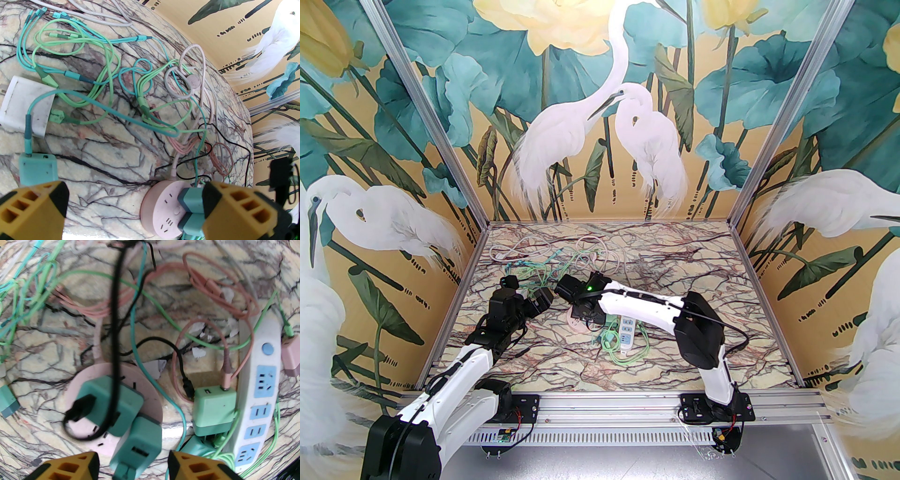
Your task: Pull the plug off the socket
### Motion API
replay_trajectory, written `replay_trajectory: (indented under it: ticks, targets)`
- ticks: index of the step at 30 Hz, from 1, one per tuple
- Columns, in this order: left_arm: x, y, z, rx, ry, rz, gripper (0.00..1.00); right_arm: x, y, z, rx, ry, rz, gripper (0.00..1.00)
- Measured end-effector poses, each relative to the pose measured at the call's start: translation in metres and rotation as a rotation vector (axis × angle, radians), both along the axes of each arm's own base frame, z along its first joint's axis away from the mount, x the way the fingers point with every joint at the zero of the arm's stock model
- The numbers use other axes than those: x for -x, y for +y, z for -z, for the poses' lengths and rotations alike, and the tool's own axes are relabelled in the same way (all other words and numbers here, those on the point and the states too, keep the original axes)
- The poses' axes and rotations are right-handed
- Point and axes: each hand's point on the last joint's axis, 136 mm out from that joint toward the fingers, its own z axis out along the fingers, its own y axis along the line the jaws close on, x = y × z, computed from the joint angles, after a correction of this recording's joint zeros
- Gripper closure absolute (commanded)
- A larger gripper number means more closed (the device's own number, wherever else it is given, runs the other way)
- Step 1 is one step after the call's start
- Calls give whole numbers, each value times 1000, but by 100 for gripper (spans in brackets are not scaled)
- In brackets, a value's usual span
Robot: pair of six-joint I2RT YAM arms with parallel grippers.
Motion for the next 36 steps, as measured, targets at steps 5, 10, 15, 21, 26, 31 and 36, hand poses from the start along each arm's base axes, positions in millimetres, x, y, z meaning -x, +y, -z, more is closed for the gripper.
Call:
replay_trajectory:
  ticks: [5,10,15,21,26,31,36]
  targets:
    - [0,0,1,0,-1,0,0,-6,-1,7,-23,18,23,57]
    - [1,0,2,0,0,0,0,-5,2,7,-36,25,18,66]
    - [1,0,2,0,-1,0,0,-8,1,7,-34,19,3,67]
    - [2,-2,0,10,-18,11,8,-15,-2,6,-11,4,-104,67]
    - [10,-11,3,54,-16,59,24,-26,-8,5,23,-14,-250,70]
    - [31,-36,14,122,13,152,29,-35,-13,3,62,-38,-380,68]
    - [51,-70,25,184,48,266,41,-38,-15,3,83,-50,-448,67]
